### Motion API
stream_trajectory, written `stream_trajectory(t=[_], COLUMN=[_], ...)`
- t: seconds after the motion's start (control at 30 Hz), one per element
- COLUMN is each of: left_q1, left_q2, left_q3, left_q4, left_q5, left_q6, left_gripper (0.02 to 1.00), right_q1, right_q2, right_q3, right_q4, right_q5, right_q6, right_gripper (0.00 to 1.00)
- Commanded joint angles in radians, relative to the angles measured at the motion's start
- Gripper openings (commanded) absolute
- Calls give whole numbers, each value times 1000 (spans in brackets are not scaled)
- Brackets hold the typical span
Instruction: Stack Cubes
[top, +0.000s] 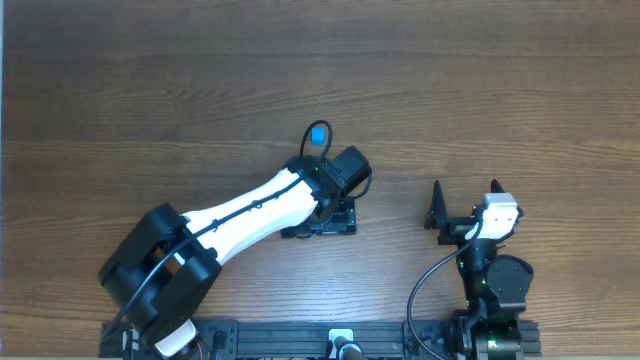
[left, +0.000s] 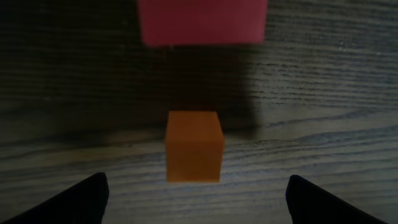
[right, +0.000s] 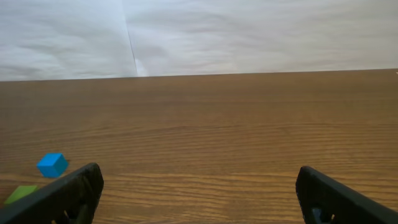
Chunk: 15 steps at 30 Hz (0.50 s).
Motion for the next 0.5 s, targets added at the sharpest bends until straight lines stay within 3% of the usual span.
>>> stream_trajectory(t=[0.03,0.5], left_q1=[-5,-7], left_q2=[-21,9], left_q3=[-20,-20], left_q4=[15,16], left_q5=[9,9], left_q6=[-22,-19], left_gripper=[899,720], right_q1=[6,6], right_q2=[-10,-10], right_q3=[-9,-9], right_q4=[3,3], right_q5=[6,6], right_q6=[2,2], right_gripper=[993,993])
